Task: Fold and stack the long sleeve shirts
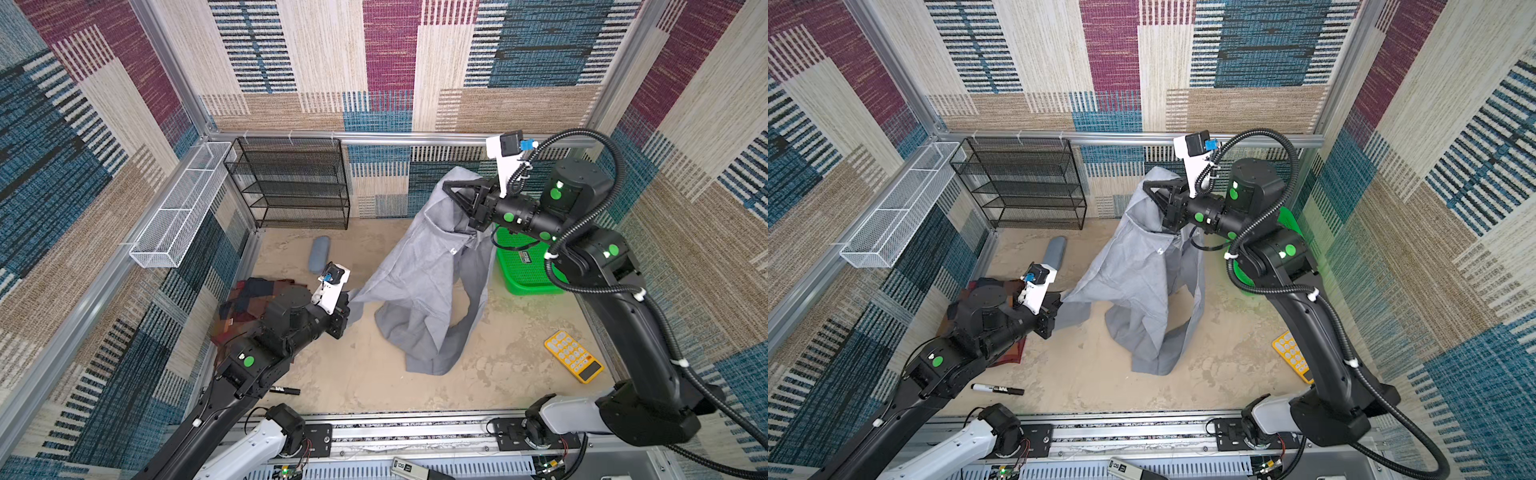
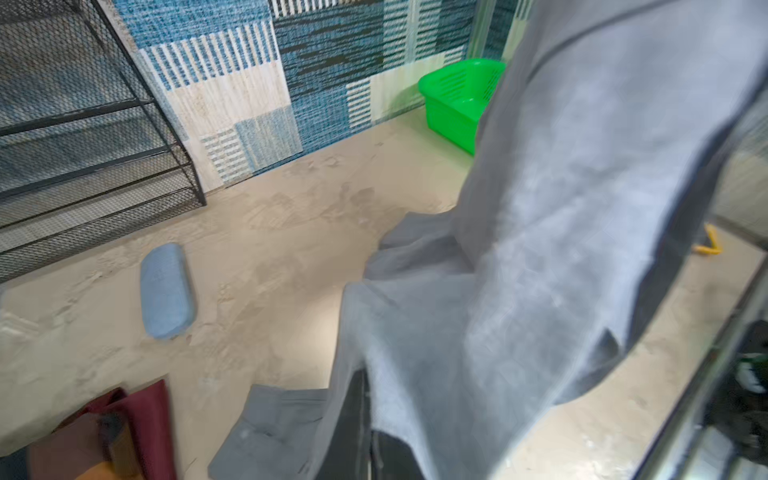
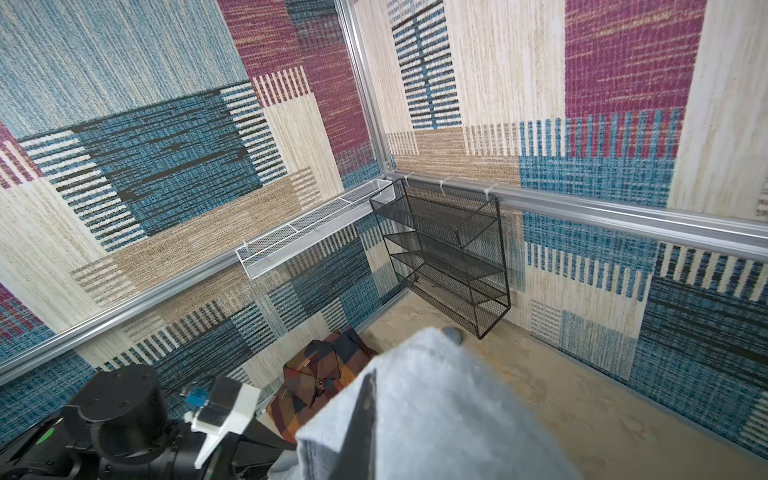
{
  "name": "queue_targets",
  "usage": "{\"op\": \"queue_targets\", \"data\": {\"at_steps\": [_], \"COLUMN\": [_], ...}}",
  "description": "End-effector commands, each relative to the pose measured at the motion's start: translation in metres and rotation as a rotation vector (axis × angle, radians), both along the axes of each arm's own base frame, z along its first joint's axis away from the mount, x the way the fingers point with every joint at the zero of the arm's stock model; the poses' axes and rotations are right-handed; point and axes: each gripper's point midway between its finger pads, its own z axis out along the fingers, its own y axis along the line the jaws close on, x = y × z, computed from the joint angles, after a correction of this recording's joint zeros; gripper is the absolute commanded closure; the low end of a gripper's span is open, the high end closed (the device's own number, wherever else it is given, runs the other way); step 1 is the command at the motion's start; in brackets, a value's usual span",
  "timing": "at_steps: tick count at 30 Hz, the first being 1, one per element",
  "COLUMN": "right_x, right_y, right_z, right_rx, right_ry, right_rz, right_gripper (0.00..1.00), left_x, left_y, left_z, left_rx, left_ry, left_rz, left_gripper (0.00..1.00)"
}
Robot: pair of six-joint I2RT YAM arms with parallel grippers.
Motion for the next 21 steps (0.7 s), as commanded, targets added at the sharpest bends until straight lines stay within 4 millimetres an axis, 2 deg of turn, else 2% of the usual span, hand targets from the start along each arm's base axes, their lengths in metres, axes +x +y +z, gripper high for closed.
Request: {"op": "queue_targets", "data": {"at_steps": [1,4,7,9,11,12,14,15,16,17,18,21], "right_x": [0.002,0.035,0.08,0.115,0.137,0.144,0.148,0.15,0.152,0.152,0.151,0.137], "right_y": [0.023,0.038,0.043,0.043,0.044,0.044,0.046,0.042,0.038,0.033,0.025,0.004], "right_z": [0.012,-0.004,-0.044,-0.093,-0.15,-0.179,-0.219,-0.235,-0.245,-0.248,-0.248,-0.223], "right_rx": [0.074,0.079,0.064,0.026,-0.019,-0.03,-0.05,-0.058,-0.069,-0.078,-0.093,-0.103], "right_ry": [-0.009,0.057,0.174,0.286,0.386,0.447,0.52,0.559,0.573,0.572,0.57,0.512], "right_rz": [0.193,0.225,0.196,0.123,0.068,0.044,0.044,0.008,-0.027,-0.055,-0.097,-0.196], "right_gripper": [1.0,1.0,1.0,1.0,1.0,1.0,0.98,0.89,0.78,0.62,0.51,0.35], "left_x": [-0.027,-0.046,-0.066,-0.074,-0.076,-0.075,-0.075,-0.073,-0.072,-0.072,-0.071,-0.068], "left_y": [-0.012,-0.009,-0.014,-0.022,-0.028,-0.03,-0.034,-0.034,-0.035,-0.039,-0.044,-0.062], "left_z": [0.012,0.028,0.038,0.033,0.023,0.016,0.009,0.005,0.004,0.005,0.005,0.004], "left_rx": [-0.174,-0.253,-0.352,-0.423,-0.468,-0.483,-0.492,-0.489,-0.489,-0.493,-0.495,-0.481], "left_ry": [0.094,0.144,0.243,0.353,0.446,0.484,0.51,0.512,0.522,0.531,0.547,0.599], "left_rz": [-0.084,-0.103,-0.155,-0.173,-0.162,-0.15,-0.14,-0.122,-0.114,-0.124,-0.129,-0.14], "left_gripper": [1.0,1.0,1.0,1.0,1.0,1.0,1.0,1.0,1.0,1.0,1.0,1.0]}}
